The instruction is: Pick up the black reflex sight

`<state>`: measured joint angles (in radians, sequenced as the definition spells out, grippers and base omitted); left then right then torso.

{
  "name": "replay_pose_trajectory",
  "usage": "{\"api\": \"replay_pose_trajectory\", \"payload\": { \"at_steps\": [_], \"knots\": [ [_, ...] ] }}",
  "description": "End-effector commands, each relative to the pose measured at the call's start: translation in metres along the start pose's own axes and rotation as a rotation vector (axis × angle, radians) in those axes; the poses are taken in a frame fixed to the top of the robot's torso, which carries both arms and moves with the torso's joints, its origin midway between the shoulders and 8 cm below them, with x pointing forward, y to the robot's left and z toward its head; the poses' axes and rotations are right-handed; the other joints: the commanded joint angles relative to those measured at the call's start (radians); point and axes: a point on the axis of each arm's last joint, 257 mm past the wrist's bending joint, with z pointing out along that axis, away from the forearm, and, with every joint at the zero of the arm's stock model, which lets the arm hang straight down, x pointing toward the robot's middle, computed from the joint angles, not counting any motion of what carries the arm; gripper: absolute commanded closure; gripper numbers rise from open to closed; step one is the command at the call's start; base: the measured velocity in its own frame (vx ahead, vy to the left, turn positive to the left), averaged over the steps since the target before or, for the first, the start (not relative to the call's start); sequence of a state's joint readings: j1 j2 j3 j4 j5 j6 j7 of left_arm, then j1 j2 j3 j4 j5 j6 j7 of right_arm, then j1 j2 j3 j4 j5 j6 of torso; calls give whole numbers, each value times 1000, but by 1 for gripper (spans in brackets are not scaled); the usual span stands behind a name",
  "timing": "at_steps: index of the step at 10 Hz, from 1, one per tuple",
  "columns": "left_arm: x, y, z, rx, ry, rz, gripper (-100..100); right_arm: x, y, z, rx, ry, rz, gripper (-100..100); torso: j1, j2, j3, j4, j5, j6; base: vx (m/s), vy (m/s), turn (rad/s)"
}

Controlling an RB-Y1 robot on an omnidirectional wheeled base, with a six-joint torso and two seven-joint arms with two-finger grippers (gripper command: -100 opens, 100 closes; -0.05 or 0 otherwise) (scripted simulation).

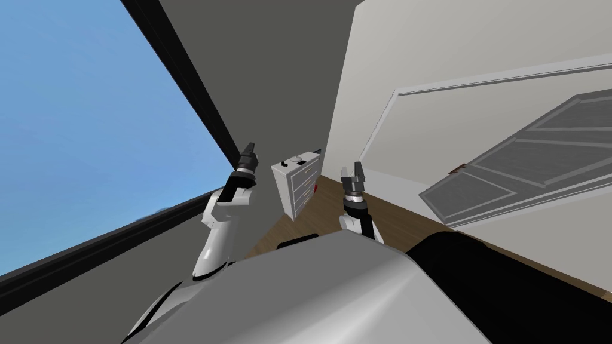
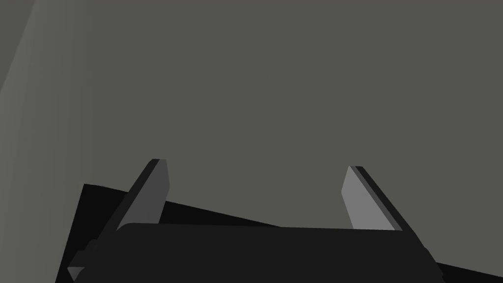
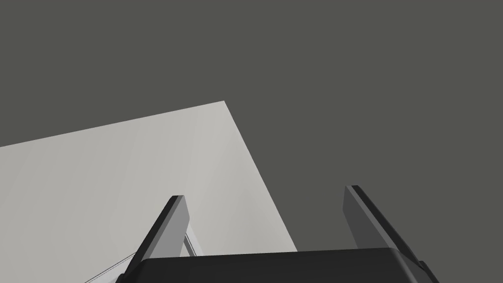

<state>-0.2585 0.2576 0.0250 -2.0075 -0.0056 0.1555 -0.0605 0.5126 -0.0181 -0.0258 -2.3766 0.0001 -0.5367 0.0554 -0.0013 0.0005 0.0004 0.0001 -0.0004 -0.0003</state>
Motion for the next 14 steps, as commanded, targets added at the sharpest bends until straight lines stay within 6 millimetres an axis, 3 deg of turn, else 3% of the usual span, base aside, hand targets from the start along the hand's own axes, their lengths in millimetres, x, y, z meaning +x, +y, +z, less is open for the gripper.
{"api": "replay_pose_trajectory", "payload": {
  "at_steps": [1,3,4,5,6,8,9,11,12,14],
  "knots": [
    [-2,15,13,-50,-2,16,-100,0,0,0,0,0,0,0,0,0,0,0,0,0,-19,-28,-6],
    [-1,5,23,-42,0,14,-100,0,0,0,0,0,0,0,-1,0,0,0,0,0,-16,-24,-2],
    [-4,21,34,-93,-2,26,-100,0,0,0,0,0,0,0,0,0,0,0,0,0,-19,-25,-10],
    [-3,14,41,-91,0,24,-100,0,0,0,0,0,0,0,0,0,0,0,0,0,-21,-25,-2],
    [-5,27,50,-131,-2,35,-100,0,0,0,0,0,0,0,0,0,0,0,0,0,-17,-32,-12],
    [-3,20,62,-141,2,32,-100,0,0,0,0,0,0,0,-1,0,0,0,0,0,-10,-20,-2],
    [-4,33,71,-189,2,39,-100,0,0,0,0,0,0,0,0,0,0,0,0,0,-2,-17,-14],
    [-3,28,80,-197,6,37,-100,0,0,0,0,0,0,0,0,-1,-1,0,0,0,-2,-13,-3],
    [-4,40,88,-244,7,42,-100,0,0,0,0,0,0,0,1,-1,0,0,0,0,-1,-11,-14],
    [-2,37,96,-258,12,40,-100,0,0,0,0,0,0,0,1,-1,-1,0,0,0,1,-9,-5]
  ]
}}
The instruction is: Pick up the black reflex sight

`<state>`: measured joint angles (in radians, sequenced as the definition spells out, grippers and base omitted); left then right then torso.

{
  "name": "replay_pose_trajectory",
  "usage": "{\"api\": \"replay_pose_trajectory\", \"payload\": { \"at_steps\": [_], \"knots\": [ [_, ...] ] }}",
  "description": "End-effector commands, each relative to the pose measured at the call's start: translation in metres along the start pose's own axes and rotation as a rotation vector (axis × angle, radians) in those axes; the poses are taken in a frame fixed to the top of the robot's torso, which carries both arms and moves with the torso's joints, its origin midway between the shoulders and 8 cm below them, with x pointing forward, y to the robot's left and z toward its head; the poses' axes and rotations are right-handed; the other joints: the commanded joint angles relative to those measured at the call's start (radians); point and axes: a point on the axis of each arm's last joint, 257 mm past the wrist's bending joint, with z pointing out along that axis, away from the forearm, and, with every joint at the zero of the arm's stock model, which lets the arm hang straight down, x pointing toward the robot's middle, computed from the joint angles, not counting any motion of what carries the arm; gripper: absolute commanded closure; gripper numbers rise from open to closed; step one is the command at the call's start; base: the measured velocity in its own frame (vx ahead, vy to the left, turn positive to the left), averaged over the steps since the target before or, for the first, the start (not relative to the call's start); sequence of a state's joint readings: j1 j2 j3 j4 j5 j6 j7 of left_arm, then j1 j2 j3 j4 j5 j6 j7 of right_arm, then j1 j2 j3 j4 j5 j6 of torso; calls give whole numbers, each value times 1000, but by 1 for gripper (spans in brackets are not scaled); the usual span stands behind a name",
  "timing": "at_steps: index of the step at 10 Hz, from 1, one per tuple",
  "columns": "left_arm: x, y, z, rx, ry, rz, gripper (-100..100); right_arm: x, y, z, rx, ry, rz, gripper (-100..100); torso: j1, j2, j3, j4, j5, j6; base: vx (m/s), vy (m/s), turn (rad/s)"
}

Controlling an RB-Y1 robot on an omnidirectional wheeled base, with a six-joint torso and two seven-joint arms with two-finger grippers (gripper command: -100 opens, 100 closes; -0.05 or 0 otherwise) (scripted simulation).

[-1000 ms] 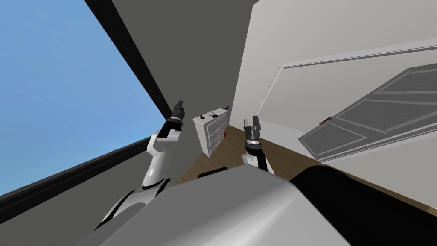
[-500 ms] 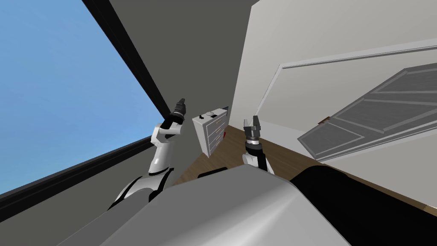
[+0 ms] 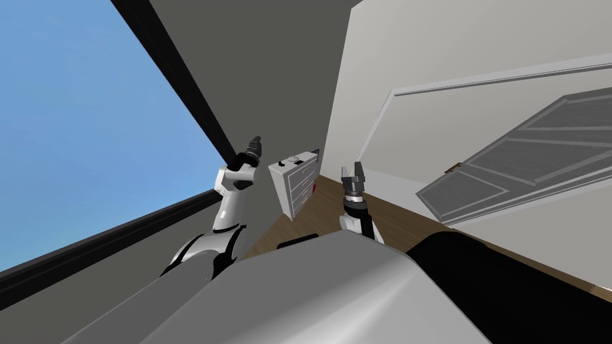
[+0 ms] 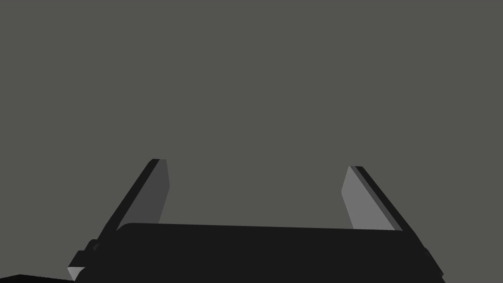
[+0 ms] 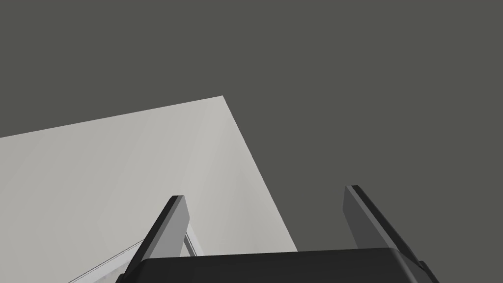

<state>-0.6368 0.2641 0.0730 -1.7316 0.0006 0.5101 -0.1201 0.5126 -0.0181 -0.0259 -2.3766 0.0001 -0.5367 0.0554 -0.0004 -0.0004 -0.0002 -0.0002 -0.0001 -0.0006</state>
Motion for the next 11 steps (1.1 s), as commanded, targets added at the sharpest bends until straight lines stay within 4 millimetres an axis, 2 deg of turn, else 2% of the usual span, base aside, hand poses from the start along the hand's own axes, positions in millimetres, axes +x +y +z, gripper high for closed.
{"api": "replay_pose_trajectory", "payload": {
  "at_steps": [1,6,11],
  "knots": [
    [1,7,12,-50,6,3,-100,0,0,0,0,0,0,0,0,0,0,0,0,0,6,-9,-19],
    [10,12,41,-172,37,4,-100,0,0,0,0,0,0,0,0,-1,0,0,0,0,13,-2,-11],
    [20,25,53,-284,70,4,-100,0,0,0,0,0,0,0,1,-1,-1,0,0,0,17,7,-10]
  ]
}}
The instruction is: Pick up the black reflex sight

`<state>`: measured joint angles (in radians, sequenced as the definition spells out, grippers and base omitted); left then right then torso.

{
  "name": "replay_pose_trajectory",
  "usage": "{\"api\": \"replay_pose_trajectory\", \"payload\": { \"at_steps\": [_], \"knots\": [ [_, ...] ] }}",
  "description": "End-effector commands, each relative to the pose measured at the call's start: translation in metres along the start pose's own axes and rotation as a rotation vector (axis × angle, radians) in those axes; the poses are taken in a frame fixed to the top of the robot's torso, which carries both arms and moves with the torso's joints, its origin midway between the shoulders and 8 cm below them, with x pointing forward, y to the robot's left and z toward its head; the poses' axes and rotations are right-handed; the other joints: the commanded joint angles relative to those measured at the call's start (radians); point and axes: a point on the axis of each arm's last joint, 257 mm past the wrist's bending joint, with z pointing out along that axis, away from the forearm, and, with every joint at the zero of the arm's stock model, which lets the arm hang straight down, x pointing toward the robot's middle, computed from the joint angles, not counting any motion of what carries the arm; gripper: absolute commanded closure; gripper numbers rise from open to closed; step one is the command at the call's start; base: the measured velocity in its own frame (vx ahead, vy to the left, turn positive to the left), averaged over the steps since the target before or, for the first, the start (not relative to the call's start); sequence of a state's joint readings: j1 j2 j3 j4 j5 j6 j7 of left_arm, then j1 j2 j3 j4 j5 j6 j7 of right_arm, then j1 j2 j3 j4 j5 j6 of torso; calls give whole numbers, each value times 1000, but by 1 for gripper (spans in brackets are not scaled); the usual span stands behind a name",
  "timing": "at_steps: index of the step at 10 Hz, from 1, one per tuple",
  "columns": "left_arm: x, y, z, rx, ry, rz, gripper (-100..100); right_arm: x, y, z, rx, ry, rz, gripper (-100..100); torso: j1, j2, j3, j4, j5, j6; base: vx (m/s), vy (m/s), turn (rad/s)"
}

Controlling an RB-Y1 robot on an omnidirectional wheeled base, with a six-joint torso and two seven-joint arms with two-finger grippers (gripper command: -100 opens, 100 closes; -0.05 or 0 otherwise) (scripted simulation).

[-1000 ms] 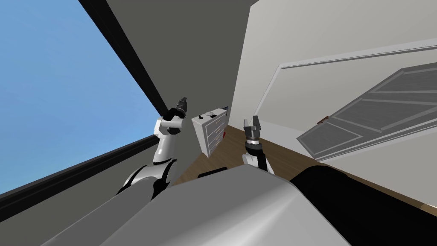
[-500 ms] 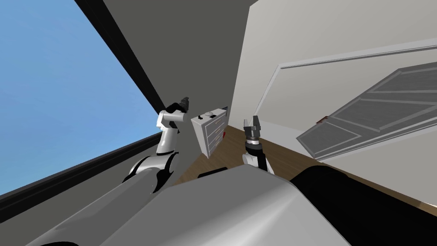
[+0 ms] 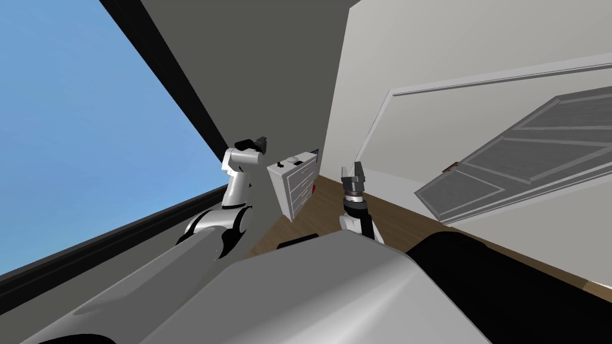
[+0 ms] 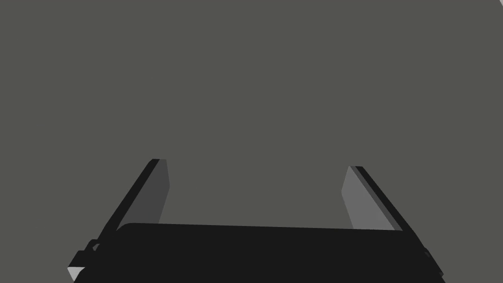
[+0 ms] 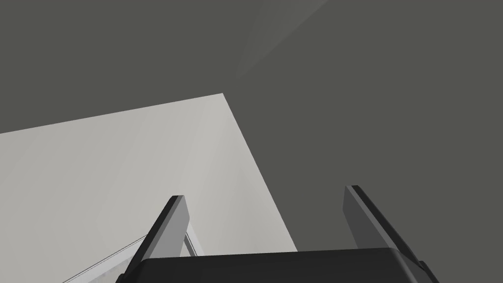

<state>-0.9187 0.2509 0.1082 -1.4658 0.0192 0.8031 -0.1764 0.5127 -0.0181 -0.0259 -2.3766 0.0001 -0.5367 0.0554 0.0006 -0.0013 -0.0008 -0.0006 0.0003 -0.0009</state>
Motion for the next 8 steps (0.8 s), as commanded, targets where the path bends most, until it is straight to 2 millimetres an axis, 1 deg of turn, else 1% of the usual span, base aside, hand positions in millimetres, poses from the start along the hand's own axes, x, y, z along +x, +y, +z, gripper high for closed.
{"api": "replay_pose_trajectory", "payload": {
  "at_steps": [1,2,3,4,5,6,7,8],
  "knots": [
    [5,1,7,-48,21,1,-100,0,0,0,0,0,0,0,0,0,0,0,0,0,35,16,-20],
    [8,7,10,-82,30,2,-100,0,0,0,0,0,0,0,0,-1,0,0,0,0,33,17,-17],
    [8,8,10,-88,31,2,-100,0,0,0,0,0,0,0,1,-1,-1,0,0,0,14,8,0],
    [14,7,13,-126,54,4,-100,0,0,0,0,0,0,0,0,0,0,0,0,0,35,16,-19],
    [18,14,16,-161,64,4,-100,0,0,0,0,0,0,0,0,-1,0,0,0,0,40,19,-19],
    [18,16,16,-167,65,4,-100,0,0,0,0,0,0,0,1,-1,-1,0,0,0,19,11,-3],
    [26,13,19,-202,91,7,-100,0,0,0,0,0,0,0,0,0,0,0,0,0,35,19,-27],
    [30,23,20,-244,102,8,-100,0,0,0,0,0,0,0,1,-1,-1,0,0,0,46,23,-19]
  ]
}}
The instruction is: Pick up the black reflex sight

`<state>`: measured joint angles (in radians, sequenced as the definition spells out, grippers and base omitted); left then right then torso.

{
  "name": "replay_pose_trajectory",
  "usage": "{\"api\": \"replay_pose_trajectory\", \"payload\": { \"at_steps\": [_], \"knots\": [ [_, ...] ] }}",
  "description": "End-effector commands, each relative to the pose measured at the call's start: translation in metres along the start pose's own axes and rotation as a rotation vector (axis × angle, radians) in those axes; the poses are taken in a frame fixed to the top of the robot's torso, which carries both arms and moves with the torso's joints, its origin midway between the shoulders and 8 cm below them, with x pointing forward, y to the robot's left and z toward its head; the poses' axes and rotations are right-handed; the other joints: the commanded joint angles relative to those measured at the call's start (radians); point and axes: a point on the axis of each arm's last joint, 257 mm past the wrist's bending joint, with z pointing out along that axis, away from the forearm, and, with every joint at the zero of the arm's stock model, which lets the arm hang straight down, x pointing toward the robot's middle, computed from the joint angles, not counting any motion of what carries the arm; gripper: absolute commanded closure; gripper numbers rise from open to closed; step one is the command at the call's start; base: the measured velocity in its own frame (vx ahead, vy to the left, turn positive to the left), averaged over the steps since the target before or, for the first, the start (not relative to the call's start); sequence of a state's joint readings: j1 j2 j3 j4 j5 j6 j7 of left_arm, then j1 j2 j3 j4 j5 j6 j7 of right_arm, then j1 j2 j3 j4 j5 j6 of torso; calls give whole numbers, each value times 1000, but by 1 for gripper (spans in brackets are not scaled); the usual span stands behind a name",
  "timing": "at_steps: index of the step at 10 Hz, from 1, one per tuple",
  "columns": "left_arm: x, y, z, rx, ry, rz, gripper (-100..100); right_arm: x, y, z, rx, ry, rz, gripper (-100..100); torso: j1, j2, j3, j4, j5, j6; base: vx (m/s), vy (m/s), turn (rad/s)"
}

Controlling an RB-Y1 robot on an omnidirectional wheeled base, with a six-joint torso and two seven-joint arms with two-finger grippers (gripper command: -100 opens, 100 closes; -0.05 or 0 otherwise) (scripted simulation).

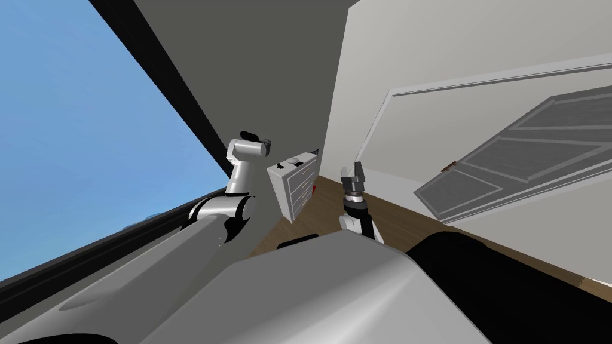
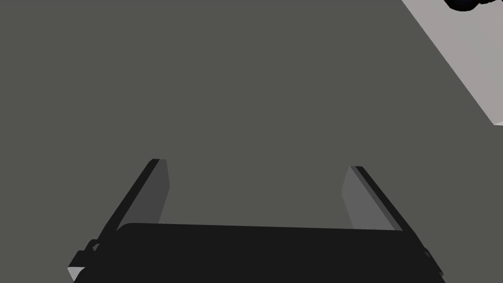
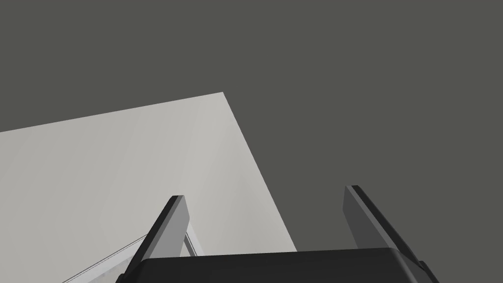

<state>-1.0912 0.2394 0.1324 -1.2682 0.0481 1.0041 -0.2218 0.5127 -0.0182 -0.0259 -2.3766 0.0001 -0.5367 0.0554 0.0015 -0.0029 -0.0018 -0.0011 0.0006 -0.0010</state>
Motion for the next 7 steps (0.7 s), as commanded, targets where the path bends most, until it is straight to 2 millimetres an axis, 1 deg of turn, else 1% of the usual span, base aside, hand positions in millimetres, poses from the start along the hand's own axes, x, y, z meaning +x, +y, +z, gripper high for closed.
{"api": "replay_pose_trajectory", "payload": {
  "at_steps": [1,2,3,4,5,6,7],
  "knots": [
    [11,-2,2,-45,34,6,-100,0,0,0,0,0,0,0,0,0,0,0,0,0,67,42,-23],
    [15,3,4,-81,46,8,-100,0,0,0,0,0,0,0,1,-1,-1,0,0,0,62,38,-24],
    [17,14,6,-114,53,8,-100,0,0,0,0,0,0,0,1,-1,-1,0,0,0,25,16,0],
    [17,14,6,-114,53,8,-100,0,0,0,0,0,0,0,0,0,0,0,0,0,0,0,0],
    [28,10,4,-154,88,16,-100,0,0,0,0,0,0,0,-1,2,1,0,0,0,39,18,-26],
    [31,21,6,-188,97,16,-100,0,0,0,0,0,0,0,-1,1,1,0,0,0,52,31,-26],
    [32,24,7,-195,98,16,-100,0,0,0,0,0,0,0,0,0,0,0,0,0,27,19,-4]
  ]
}}
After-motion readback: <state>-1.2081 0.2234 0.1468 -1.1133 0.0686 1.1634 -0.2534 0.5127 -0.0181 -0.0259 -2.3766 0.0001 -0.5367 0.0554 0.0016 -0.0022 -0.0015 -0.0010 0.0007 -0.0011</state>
